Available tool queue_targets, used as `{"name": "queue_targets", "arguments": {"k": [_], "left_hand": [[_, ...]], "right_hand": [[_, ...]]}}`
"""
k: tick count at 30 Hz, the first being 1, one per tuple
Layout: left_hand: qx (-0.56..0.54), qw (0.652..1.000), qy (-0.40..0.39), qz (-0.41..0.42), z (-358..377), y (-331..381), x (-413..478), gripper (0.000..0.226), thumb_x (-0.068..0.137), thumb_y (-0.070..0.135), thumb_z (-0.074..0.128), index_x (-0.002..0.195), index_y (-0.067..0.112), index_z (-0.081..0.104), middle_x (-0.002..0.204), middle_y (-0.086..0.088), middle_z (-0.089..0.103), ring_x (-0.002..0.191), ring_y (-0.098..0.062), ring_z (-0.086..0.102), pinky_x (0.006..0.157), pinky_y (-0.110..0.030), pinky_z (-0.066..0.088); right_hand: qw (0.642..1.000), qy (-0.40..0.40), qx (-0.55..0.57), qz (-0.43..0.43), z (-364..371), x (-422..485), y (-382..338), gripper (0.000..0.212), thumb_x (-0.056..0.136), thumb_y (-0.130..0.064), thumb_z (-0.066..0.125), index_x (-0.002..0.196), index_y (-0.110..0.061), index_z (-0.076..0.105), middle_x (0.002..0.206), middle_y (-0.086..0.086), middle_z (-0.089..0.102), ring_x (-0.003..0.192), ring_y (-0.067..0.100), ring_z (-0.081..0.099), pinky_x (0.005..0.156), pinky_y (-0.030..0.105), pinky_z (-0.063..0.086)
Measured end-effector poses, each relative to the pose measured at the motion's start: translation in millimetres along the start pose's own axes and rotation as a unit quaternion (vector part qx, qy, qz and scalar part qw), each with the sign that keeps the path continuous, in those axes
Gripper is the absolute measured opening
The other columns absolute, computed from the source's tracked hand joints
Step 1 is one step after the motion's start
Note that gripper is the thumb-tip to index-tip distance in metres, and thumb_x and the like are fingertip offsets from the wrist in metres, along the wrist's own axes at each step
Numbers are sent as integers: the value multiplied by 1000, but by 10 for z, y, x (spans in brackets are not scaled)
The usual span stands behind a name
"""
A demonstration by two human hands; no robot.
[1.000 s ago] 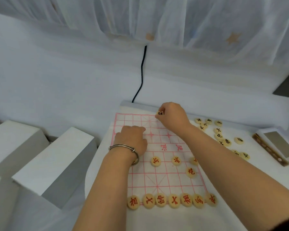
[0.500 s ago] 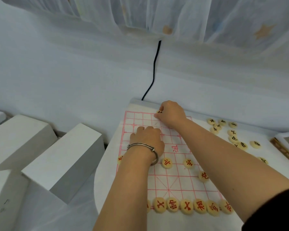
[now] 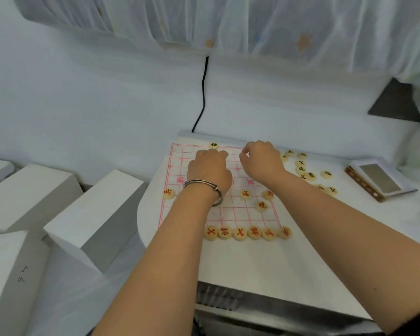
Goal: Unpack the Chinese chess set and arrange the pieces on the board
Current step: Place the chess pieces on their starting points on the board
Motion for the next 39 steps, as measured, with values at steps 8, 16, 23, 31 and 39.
{"name": "queue_targets", "arguments": {"k": [8, 16, 23, 31, 39], "left_hand": [[36, 999, -5, 4, 109, 160, -273, 54, 96, 28, 42, 146, 18, 25, 153, -4, 26, 141, -25, 20, 113, -40, 29], [73, 994, -79, -21, 163, 115, 862, 55, 93, 22, 43, 145, 15, 26, 148, -10, 34, 137, -29, 28, 110, -45, 31], [10, 998, -32, -49, 339, 92, 1293, 49, 88, 10, 47, 137, 13, 45, 136, -9, 49, 129, -27, 38, 104, -37, 39], [-130, 970, -65, -197, -158, 493, 1006, 54, 87, 7, 49, 140, 13, 39, 144, -8, 40, 134, -24, 32, 107, -35, 35], [-199, 927, -127, -292, -1029, 735, 760, 51, 92, 12, 48, 141, 17, 38, 145, -5, 40, 133, -23, 36, 105, -34, 36]], "right_hand": [[999, 34, 24, -12, -166, -412, 223, 32, 96, -26, 43, 118, -8, 59, 126, 11, 49, 117, 27, 42, 95, 38, 41], [996, 36, 54, -54, 28, 445, 392, 30, 94, -20, 45, 115, -8, 61, 117, 12, 58, 111, 28, 49, 93, 40, 43], [998, -39, 48, -33, 316, 973, 448, 27, 88, -11, 48, 110, -8, 63, 113, 12, 61, 113, 29, 47, 93, 38, 41], [983, -179, 26, 26, -397, 837, 467, 34, 87, -12, 50, 120, -9, 58, 119, 12, 58, 113, 29, 47, 92, 35, 40], [953, -282, 46, 99, -1157, 624, 141, 38, 88, -19, 54, 125, -13, 53, 123, 9, 54, 118, 27, 46, 94, 38, 44]]}}
Point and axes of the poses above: each hand's wrist, its own x-axis towards the middle knuckle, its own z-axis out of the palm, y = z × x, the point moved 4 cm from there along x, towards the middle knuckle
